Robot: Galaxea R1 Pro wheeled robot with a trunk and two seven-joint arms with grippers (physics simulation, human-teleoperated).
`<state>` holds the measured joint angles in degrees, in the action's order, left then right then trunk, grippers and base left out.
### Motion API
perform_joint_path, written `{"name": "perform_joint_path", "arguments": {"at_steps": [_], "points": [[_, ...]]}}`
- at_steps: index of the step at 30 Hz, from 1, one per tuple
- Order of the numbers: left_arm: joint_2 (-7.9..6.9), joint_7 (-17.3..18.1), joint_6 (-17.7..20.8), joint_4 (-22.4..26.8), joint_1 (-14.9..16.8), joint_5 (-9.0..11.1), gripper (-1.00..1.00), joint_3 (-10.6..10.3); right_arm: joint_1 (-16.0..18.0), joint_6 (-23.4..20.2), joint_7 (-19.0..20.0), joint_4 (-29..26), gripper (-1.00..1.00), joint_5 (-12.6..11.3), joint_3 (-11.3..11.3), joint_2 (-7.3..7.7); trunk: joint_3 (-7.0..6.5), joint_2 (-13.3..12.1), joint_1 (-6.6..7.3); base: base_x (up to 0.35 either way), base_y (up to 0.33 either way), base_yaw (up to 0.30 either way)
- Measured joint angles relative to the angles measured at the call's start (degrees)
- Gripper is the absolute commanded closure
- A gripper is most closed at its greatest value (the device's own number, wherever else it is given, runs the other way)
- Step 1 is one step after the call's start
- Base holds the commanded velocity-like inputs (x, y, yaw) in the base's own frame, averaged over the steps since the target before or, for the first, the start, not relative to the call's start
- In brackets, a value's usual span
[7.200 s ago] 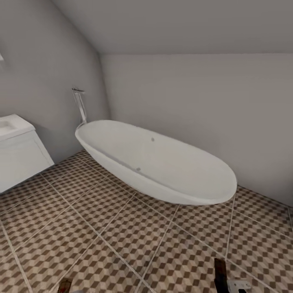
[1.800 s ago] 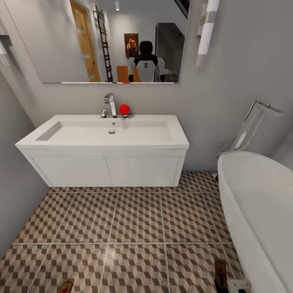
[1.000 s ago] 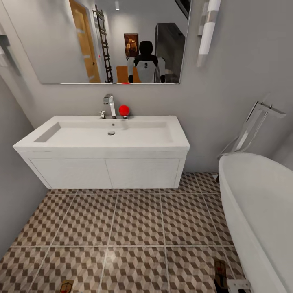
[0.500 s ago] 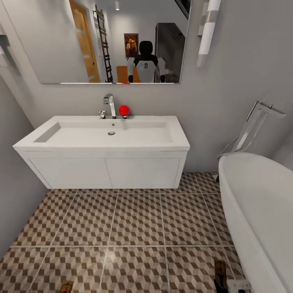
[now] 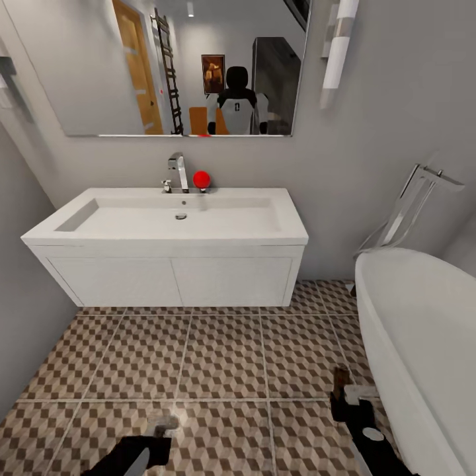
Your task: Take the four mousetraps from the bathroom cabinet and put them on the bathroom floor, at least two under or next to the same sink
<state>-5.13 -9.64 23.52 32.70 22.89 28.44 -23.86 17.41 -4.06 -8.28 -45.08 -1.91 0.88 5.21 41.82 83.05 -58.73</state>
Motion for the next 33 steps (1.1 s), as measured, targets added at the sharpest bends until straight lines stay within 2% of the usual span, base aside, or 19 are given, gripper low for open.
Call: {"name": "perform_joint_path", "arguments": {"at_steps": [1,3,4,5,8,11,12,13,14,15,17,18,19,20,21,23,26,29,33], "points": [[-0.05,-1.0,2.2,2.3,1.7,0.0,1.00,0.0,1.6,-2.5,-0.4,-2.3,1.00,0.1,0.0,-0.57,0.00,0.0,0.00,0.000,0.000,0.000],[-0.10,-3.5,4.1,3.6,5.1,-0.1,1.00,0.1,4.5,-4.9,-0.7,-4.4,1.00,0.2,0.0,-1.23,0.01,0.0,0.00,0.000,0.000,0.000],[-0.11,-5.2,5.0,3.2,7.7,-0.1,1.00,0.1,6.7,-6.1,-0.8,-5.2,1.00,0.3,0.0,-1.50,0.00,0.0,0.00,0.000,0.000,0.000],[-0.12,-5.9,5.3,2.7,8.8,0.0,1.00,0.1,7.8,-6.8,-0.9,-5.5,1.00,0.2,0.0,-1.60,0.01,0.0,0.00,0.000,0.000,0.000],[-0.24,-8.0,5.8,-2.0,13.9,0.0,1.00,0.1,12.4,-11.2,-0.9,-6.2,1.00,0.2,0.0,-1.88,0.01,0.0,0.00,0.000,0.000,0.000],[-0.83,-8.4,3.8,-4.3,15.3,0.1,1.00,0.5,13.7,-12.6,-0.7,-6.4,1.00,0.1,0.1,-2.10,0.02,0.0,0.00,0.000,0.000,0.000],[-0.97,-8.4,-0.1,-5.8,15.7,0.1,1.00,0.7,14.0,-12.7,-0.6,-6.1,1.00,0.0,0.4,-2.62,0.02,0.0,0.00,0.000,0.000,0.000],[-1.05,-8.4,-5.5,-7.7,15.8,0.2,1.00,0.8,14.1,-11.8,-0.3,-5.4,1.00,0.0,1.7,-3.71,0.02,0.0,0.00,0.000,0.000,0.000],[-1.07,-8.4,-7.4,-8.5,15.9,0.3,1.00,0.8,14.2,-11.2,-0.2,-5.1,1.00,0.1,2.3,-4.13,0.02,0.0,0.00,0.000,0.000,0.000],[-1.10,-7.8,-13.3,-11.0,16.0,0.4,1.00,0.8,14.2,-7.7,0.0,-2.7,1.00,0.0,6.2,-5.03,0.03,0.0,0.00,0.000,0.000,0.000],[-1.21,-6.1,-16.3,-12.6,16.0,0.4,1.00,0.7,14.3,-3.7,0.2,1.0,1.00,0.2,11.0,-5.53,0.03,0.0,0.00,0.000,0.000,0.000],[-1.36,-4.3,-17.6,-13.2,16.1,0.4,1.00,0.7,14.3,-2.7,0.3,2.0,1.00,0.2,12.2,-5.59,0.03,0.0,0.00,0.000,0.000,0.000],[-1.68,-1.9,-18.7,-13.6,16.1,0.4,1.00,0.7,14.3,-0.7,0.7,3.7,1.00,0.2,14.4,-5.66,0.03,0.0,0.00,0.000,0.000,0.000],[-2.39,0.9,-19.9,-13.8,16.1,0.3,1.00,0.7,14.3,1.6,1.1,5.5,1.00,0.2,16.0,-5.70,0.03,0.0,0.00,0.000,0.000,0.000],[-2.85,2.5,-20.4,-13.9,16.1,0.3,1.00,0.7,14.3,2.9,1.4,6.4,1.00,0.2,16.7,-5.73,0.03,0.0,0.00,0.000,0.000,0.000],[-4.47,8.1,-21.8,-14.1,16.1,0.3,1.00,0.7,14.3,9.0,2.7,10.1,1.00,0.1,18.1,-5.84,0.03,0.0,0.00,0.000,0.000,0.000],[-5.90,12.7,-22.8,-14.1,16.1,0.3,1.00,0.6,14.3,15.1,3.5,14.3,1.00,0.1,18.7,-6.01,0.03,0.0,0.00,0.000,0.000,0.000],[-6.37,14.4,-23.8,-14.1,16.0,0.3,1.00,0.7,14.3,17.3,3.8,16.5,1.00,0.0,18.9,-6.03,0.03,0.0,0.00,0.000,0.000,0.000],[-6.50,15.0,-24.3,-14.2,16.0,0.2,1.00,0.7,14.3,18.3,3.8,17.4,1.00,0.0,19.0,-6.02,0.03,0.0,0.00,0.000,0.000,0.000]]}}
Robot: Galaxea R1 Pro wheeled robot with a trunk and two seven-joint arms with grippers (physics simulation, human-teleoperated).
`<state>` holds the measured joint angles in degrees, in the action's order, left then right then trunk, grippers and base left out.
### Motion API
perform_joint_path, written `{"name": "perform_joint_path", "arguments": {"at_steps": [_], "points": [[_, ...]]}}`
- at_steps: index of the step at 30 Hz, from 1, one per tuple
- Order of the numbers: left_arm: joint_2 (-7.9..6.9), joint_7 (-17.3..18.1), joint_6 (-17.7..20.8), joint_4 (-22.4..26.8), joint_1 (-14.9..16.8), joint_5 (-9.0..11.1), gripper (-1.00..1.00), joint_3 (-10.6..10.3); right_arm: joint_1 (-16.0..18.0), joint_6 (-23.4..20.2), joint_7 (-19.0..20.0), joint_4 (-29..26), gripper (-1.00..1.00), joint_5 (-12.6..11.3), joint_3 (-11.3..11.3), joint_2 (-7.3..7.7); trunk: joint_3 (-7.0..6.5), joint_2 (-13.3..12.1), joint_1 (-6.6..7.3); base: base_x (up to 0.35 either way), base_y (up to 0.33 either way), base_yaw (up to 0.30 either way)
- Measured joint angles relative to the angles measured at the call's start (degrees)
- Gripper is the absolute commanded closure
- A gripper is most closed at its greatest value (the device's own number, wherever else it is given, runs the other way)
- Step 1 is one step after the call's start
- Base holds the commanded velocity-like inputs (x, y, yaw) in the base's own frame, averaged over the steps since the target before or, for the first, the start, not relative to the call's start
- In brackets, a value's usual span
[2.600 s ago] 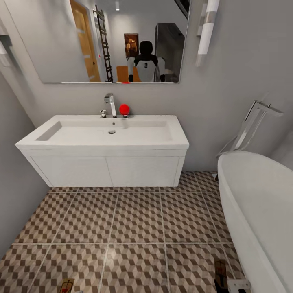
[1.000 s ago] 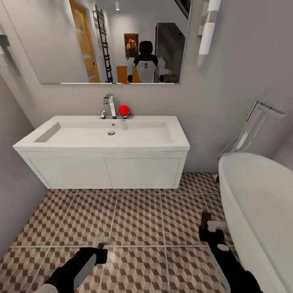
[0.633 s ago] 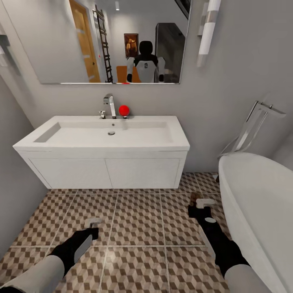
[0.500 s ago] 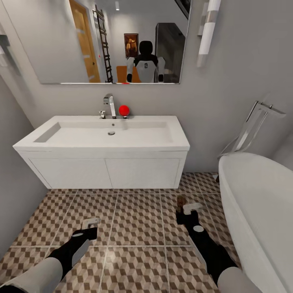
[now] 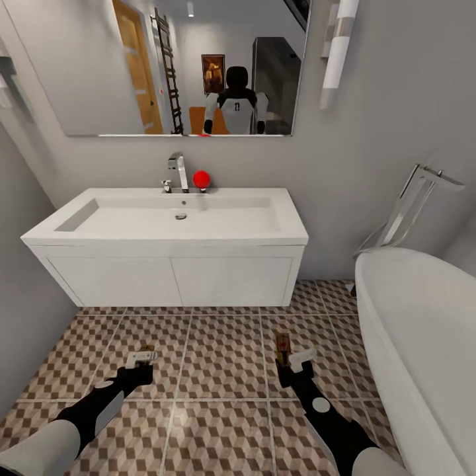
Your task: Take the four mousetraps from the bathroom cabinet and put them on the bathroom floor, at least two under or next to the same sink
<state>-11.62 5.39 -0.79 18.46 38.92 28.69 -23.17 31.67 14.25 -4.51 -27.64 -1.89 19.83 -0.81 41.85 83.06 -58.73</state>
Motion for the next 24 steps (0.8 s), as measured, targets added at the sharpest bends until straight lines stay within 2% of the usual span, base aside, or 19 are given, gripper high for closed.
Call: {"name": "perform_joint_path", "arguments": {"at_steps": [15,24], "points": [[0.15,0.2,-0.1,-1.3,0.0,0.1,1.00,-0.1,0.0,0.3,-0.1,0.2,1.00,0.0,-0.1,0.24,0.00,0.0,0.00,0.000,0.000,0.000],[0.77,0.2,-0.1,-1.8,0.0,0.1,1.00,-0.1,0.0,0.4,-0.2,0.2,1.00,0.0,-0.2,0.32,0.00,0.0,0.00,0.000,0.000,0.000]]}}
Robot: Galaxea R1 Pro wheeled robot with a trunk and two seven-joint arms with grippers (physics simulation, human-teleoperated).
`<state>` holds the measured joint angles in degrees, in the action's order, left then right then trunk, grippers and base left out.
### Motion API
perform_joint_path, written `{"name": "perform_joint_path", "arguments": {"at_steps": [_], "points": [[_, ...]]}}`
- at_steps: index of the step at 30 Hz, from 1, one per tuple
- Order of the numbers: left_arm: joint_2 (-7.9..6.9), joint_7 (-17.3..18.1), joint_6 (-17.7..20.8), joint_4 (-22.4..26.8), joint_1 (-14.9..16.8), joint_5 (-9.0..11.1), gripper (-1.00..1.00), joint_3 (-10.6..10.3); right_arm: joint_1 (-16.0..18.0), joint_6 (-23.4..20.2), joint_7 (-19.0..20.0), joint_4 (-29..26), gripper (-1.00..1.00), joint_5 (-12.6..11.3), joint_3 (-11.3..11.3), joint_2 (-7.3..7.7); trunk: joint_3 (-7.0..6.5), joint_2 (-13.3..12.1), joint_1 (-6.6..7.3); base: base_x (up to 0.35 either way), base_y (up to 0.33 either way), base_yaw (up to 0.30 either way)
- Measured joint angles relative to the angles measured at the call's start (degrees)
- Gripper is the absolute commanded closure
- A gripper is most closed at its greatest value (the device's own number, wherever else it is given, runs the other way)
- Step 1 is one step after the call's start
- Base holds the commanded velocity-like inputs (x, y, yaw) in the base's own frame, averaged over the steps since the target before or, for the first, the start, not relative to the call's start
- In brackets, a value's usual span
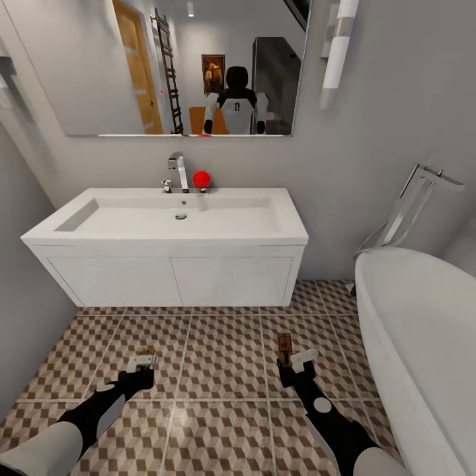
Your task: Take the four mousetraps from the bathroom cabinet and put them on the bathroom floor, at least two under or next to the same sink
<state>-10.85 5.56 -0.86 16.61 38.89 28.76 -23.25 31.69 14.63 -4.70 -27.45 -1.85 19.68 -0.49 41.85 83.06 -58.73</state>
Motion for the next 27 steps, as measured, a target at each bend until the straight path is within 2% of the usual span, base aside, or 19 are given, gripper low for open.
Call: {"name": "perform_joint_path", "arguments": {"at_steps": [13,27], "points": [[0.09,0.0,0.0,-0.2,0.0,0.0,1.00,0.0,0.0,0.0,0.0,0.1,1.00,-0.3,-0.1,0.01,0.00,0.0,0.00,0.000,0.000,0.000],[0.53,0.0,0.0,-0.2,0.0,0.0,1.00,0.0,0.0,0.0,0.0,0.0,1.00,-0.3,-0.1,0.01,2.51,5.6,-3.07,0.000,0.000,0.000]]}}
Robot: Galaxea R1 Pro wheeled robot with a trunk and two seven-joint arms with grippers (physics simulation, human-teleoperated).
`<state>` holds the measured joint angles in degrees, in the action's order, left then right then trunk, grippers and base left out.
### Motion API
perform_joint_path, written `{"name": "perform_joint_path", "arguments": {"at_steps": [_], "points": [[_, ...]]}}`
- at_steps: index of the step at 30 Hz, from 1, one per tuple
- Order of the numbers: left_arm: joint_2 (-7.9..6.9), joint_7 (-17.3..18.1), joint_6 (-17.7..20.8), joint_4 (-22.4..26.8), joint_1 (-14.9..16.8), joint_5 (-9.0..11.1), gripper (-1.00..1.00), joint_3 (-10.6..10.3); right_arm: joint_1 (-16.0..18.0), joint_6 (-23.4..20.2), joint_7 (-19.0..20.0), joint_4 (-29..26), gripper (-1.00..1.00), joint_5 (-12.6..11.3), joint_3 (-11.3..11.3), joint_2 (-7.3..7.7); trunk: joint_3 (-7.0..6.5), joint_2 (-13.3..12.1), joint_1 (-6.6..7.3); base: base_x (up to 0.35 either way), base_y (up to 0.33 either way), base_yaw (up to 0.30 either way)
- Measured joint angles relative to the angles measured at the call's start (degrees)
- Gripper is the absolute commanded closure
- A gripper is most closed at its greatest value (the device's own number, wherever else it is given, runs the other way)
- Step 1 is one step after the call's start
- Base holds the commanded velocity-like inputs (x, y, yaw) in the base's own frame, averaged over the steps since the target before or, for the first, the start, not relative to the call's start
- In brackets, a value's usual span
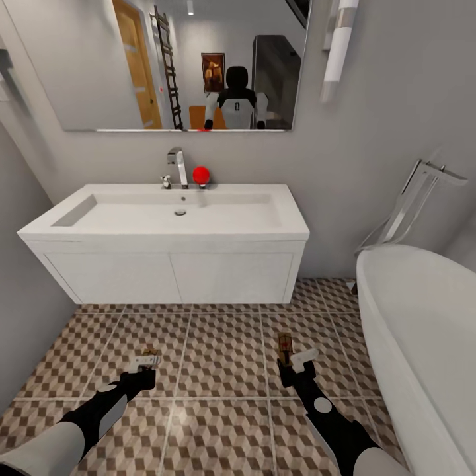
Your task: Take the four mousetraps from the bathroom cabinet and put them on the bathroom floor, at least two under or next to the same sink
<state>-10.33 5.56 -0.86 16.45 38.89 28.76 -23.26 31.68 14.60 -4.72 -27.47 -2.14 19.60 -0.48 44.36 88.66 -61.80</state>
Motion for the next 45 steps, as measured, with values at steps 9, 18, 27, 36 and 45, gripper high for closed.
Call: {"name": "perform_joint_path", "arguments": {"at_steps": [9,18,27,36,45], "points": [[0.00,0.0,0.0,0.0,0.0,0.0,1.00,0.0,0.0,-0.1,0.0,0.0,1.00,0.0,0.0,-0.08,1.62,3.6,-1.98,0.000,0.000,0.000],[0.33,0.0,0.0,0.0,0.0,0.0,1.00,0.0,0.0,-0.3,0.0,0.0,1.00,0.0,0.0,-0.09,3.54,7.2,-3.96,0.000,0.000,0.000],[0.35,0.0,0.0,0.0,0.0,0.0,1.00,0.0,0.0,-0.3,-0.1,-0.1,1.00,0.0,-0.1,-0.09,5.95,10.8,-5.93,0.000,0.000,0.000],[0.35,0.0,0.0,0.0,0.0,0.0,1.00,0.0,0.0,-0.3,-0.1,-0.1,1.00,0.1,-0.1,-0.09,8.38,14.4,-7.91,0.000,0.000,0.000],[0.35,0.0,0.0,0.0,0.0,0.0,1.00,0.0,0.0,-0.3,-0.1,-0.3,1.00,0.1,-0.2,-0.09,10.81,18.1,-9.89,0.000,0.000,0.000]]}}
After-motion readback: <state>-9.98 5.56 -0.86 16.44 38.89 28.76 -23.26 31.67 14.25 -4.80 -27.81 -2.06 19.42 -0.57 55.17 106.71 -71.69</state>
